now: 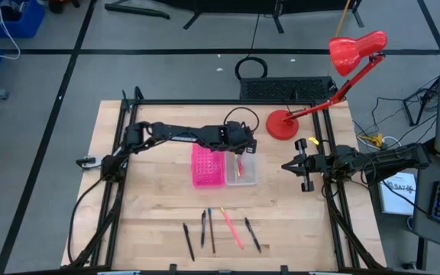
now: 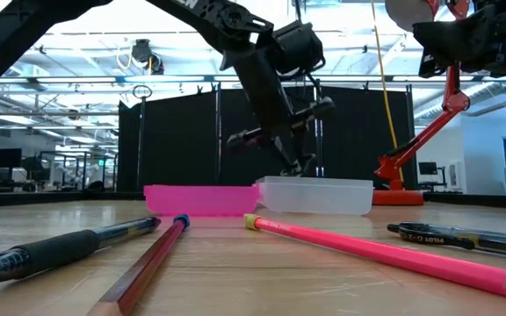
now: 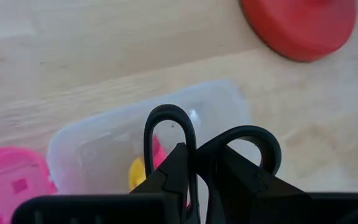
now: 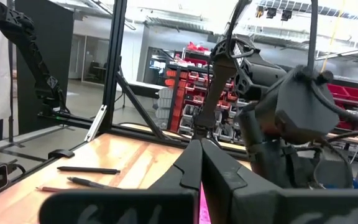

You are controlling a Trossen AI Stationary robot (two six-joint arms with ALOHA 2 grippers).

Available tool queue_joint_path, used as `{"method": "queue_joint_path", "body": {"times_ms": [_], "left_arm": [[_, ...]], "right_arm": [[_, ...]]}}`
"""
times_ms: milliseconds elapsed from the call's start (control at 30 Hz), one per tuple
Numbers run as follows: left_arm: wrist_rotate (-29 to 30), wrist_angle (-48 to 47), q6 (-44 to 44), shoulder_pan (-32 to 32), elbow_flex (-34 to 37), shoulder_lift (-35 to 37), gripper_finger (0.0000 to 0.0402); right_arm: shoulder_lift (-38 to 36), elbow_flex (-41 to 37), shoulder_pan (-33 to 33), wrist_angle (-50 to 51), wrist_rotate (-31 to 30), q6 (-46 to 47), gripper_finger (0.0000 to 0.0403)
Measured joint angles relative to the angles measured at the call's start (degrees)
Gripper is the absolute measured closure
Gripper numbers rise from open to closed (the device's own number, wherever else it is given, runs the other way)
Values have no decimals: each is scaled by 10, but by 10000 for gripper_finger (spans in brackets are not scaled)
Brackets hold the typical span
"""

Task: Pick & place school supplies into a supply box
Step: Put the scissors into the supply box, then put the right transparent black pen into the supply box

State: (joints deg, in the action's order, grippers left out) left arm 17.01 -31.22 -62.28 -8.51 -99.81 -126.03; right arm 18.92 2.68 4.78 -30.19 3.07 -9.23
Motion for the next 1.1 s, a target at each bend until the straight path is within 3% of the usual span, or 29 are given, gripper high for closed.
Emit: {"method": "queue_joint_path", "body": {"times_ms": [467, 833, 1100], "left_arm": [[-17, -16, -9, -5, 1, -24, 336], [-19, -16, 8, -5, 1, -23, 234], [-73, -37, 93, -17, 1, 39, 219]], "right_arm": [[0, 0, 0, 1, 0, 0, 403], [0, 0, 0, 2, 0, 0, 403], [0, 0, 0, 5, 0, 0, 403]]}}
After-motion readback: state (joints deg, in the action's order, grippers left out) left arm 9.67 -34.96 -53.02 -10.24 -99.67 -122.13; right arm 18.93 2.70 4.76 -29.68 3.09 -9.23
